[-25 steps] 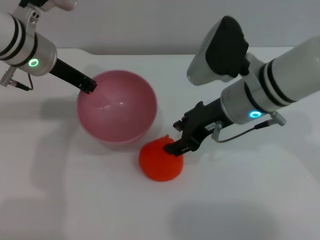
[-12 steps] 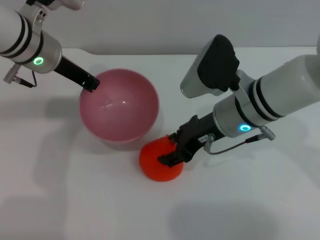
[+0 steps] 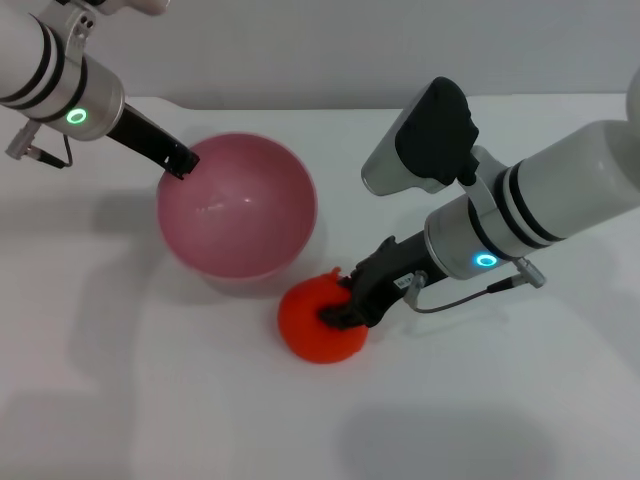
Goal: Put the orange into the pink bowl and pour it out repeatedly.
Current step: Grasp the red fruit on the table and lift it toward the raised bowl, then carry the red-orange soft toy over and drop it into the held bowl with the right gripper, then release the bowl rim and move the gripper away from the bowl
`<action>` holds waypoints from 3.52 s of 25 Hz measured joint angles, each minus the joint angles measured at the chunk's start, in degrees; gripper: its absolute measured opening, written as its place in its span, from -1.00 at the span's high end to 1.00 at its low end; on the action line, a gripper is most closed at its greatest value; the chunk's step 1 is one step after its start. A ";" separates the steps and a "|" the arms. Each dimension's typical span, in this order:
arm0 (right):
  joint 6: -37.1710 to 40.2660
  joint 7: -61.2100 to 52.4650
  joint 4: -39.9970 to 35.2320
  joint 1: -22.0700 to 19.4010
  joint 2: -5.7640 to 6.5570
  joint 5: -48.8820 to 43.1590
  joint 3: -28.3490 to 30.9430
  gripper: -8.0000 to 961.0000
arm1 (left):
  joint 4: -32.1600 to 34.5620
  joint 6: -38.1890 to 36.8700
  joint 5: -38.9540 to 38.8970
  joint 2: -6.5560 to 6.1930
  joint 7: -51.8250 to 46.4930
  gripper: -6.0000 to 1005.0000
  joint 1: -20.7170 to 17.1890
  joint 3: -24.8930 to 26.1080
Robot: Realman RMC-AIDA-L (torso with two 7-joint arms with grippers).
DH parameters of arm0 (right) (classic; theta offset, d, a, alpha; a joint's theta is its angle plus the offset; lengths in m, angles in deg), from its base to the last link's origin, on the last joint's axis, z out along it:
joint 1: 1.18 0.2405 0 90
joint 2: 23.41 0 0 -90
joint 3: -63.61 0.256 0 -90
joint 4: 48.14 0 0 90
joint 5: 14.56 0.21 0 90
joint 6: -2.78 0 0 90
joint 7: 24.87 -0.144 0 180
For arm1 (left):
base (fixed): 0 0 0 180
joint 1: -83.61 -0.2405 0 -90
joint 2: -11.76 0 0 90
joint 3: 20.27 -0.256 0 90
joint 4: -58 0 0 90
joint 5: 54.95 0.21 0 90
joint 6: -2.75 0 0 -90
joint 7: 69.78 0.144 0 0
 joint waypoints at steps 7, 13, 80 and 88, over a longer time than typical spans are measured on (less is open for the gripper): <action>0.29 0.05 0.07 0.10 0.04 0.05 -0.15 0.19 | 0.12 0.07 0.04 0.00 0.06 0.91 -0.01 -0.50; 1.53 -0.26 -1.99 -0.56 0.26 0.05 0.54 0.63 | 0.12 0.10 0.04 0.00 0.06 0.91 -0.01 -0.59; -11.22 26.14 -27.09 -20.33 -0.23 18.36 20.96 0.05 | 1.10 -6.37 -3.28 0.54 -2.29 0.91 4.58 -10.06; -19.11 51.93 -19.55 -26.48 0.05 46.19 24.18 0.05 | -2.31 -7.80 -1.69 0.39 -2.54 0.91 5.51 -8.76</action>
